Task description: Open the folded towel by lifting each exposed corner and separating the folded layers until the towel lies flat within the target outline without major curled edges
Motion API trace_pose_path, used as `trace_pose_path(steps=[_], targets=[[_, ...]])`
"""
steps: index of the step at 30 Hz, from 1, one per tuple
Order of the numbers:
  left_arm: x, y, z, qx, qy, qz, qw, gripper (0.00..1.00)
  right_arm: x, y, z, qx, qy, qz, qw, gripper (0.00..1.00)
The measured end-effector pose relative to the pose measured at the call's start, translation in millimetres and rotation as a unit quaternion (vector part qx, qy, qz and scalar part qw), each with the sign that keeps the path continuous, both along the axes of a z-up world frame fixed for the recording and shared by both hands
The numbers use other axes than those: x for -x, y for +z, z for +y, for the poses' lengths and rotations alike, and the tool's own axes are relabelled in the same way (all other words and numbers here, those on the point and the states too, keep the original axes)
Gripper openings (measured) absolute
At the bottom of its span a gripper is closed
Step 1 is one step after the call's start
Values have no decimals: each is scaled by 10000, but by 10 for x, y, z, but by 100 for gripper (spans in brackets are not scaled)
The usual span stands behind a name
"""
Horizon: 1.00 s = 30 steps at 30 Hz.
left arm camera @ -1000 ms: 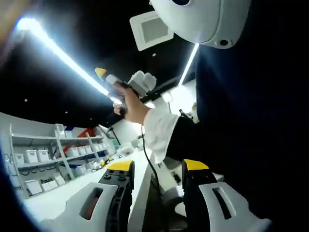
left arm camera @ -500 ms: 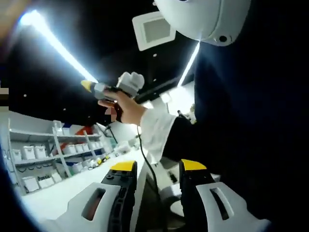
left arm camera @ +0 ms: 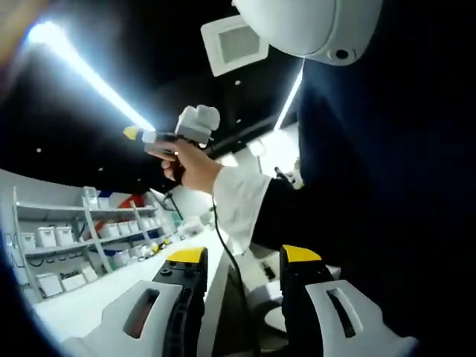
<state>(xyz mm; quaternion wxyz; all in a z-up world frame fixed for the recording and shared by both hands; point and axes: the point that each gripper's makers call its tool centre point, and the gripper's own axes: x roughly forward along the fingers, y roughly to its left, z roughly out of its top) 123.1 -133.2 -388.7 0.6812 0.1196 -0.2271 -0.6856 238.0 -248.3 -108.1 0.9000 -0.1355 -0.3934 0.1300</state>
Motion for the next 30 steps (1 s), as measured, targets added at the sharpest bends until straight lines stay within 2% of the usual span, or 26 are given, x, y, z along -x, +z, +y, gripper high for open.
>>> trace_pose_path(steps=[7,11,18,20,25,30], targets=[[-25,-14,-26,-39,93,-85,9999,38,157,70,-40,-21,60,-357,9993,0],[-28,-14,-28,-34,104,-93,9999,38,181,66,34,62,244,-376,9990,0],[-26,-32,-25,-50,115,-166,9998,38,206,81,104,201,209,-510,9983,0],[-28,-32,-24,-49,116,-182,9998,38,216,101,106,225,165,-589,9979,11],[-18,-35,-19,-33,98,-204,9997,39,151,122,49,209,-216,-538,9981,34],[-9,-51,-28,-54,99,-205,9997,39,176,121,35,331,-383,-654,9966,32]])
